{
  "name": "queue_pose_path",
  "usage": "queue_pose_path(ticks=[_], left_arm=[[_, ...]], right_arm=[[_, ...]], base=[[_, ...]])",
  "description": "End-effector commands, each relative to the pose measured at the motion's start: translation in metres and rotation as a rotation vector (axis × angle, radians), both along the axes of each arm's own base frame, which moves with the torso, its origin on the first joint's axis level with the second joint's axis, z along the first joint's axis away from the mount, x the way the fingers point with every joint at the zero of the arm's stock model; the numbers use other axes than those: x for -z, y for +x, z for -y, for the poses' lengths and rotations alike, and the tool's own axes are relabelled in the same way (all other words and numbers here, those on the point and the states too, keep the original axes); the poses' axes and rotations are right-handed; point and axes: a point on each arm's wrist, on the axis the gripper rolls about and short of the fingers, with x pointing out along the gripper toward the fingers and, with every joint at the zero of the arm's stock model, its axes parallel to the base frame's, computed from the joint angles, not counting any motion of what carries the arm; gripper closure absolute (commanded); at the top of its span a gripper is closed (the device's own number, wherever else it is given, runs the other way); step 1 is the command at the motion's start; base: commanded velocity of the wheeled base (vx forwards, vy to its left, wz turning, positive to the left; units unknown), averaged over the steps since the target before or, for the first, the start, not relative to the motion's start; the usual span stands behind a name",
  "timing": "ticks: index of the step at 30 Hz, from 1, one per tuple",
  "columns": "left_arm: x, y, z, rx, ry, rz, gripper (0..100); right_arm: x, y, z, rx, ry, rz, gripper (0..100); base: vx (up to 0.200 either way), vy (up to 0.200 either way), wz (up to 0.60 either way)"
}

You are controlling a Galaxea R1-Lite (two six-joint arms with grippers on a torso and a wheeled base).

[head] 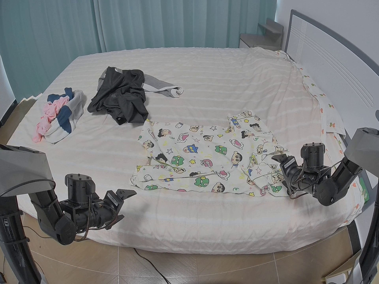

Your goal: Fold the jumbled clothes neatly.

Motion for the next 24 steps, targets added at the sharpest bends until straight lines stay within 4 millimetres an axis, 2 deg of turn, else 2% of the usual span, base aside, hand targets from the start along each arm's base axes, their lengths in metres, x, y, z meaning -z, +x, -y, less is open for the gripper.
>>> queue_pose_path(ticks=[1, 10, 17, 23, 24], left_arm=[[0.001, 0.0, 0.0, 0.0, 0.001, -0.004, 0], [0.001, 0.0, 0.0, 0.0, 0.001, -0.004, 0], [0.001, 0.0, 0.0, 0.0, 0.001, -0.004, 0], [0.001, 0.0, 0.0, 0.0, 0.0, -0.003, 0], [0.001, 0.0, 0.0, 0.0, 0.0, -0.003, 0]], right_arm=[[0.013, 0.006, -0.001, 0.0, -0.004, -0.024, 0], [0.028, 0.015, -0.002, 0.002, -0.01, -0.045, 0], [0.024, 0.025, -0.004, 0.004, -0.007, -0.016, 0], [0.033, 0.033, -0.002, 0.015, -0.015, -0.021, 0], [0.034, 0.033, -0.001, 0.017, -0.015, -0.024, 100]], base=[[0.0, 0.0, 0.0], [0.0, 0.0, 0.0], [0.0, 0.0, 0.0], [0.0, 0.0, 0.0], [0.0, 0.0, 0.0]])
